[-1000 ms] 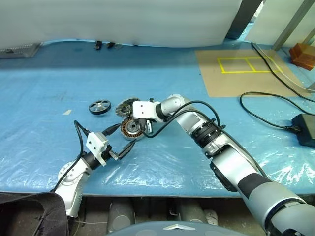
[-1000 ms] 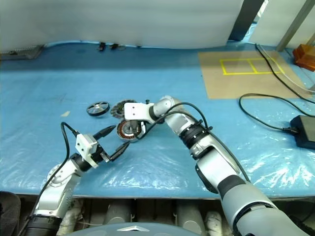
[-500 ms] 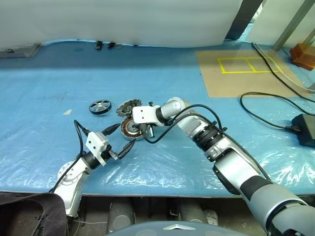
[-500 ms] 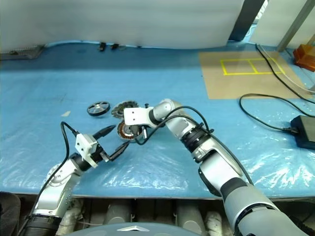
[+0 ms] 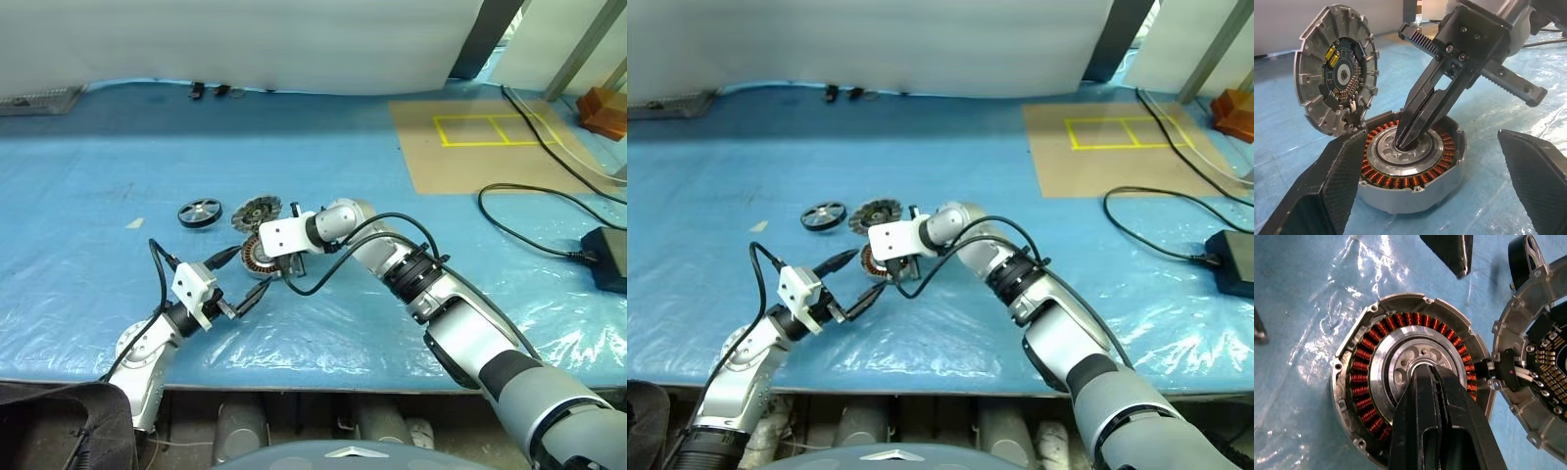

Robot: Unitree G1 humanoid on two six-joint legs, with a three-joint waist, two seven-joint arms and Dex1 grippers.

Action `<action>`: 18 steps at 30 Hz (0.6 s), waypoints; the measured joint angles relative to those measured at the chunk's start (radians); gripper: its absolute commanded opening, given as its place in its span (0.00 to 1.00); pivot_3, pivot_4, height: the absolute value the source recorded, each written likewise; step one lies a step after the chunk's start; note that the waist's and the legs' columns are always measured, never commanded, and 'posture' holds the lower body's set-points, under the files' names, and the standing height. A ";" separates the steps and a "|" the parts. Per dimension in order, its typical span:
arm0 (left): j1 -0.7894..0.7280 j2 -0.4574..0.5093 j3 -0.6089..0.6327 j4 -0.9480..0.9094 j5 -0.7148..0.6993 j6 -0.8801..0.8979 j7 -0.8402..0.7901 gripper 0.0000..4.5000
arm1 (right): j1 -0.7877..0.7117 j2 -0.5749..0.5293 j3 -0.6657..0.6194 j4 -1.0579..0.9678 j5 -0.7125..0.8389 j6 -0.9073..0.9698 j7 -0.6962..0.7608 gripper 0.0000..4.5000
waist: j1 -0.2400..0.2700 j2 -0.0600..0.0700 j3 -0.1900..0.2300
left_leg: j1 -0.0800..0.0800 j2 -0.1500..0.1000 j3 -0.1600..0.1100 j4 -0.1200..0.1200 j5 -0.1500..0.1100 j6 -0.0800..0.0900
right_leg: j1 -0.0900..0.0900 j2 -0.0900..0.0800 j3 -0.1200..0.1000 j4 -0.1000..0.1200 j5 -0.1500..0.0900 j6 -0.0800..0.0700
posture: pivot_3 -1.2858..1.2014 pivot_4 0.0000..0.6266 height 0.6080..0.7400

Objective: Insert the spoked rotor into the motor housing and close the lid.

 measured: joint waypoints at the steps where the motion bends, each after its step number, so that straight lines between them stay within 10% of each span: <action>1: 0.000 0.000 0.000 0.000 0.000 0.000 0.000 1.00 | 0.006 0.016 -0.016 -0.001 0.019 0.035 0.007 0.00 | -0.001 0.000 0.000 | 0.000 0.000 0.000 0.000 0.000 0.000 | 0.000 0.000 0.000 0.000 0.000 0.000 | 0.52 0.24 1.00; 18: -0.028 0.011 -0.001 0.004 -0.003 0.009 -0.021 1.00 | 0.168 0.011 -0.241 -0.093 0.273 0.230 0.000 0.00 | -0.003 0.000 0.000 | -0.001 0.000 0.001 -0.001 0.000 0.000 | -0.001 0.001 0.000 -0.001 0.000 0.000 | 0.52 0.24 1.00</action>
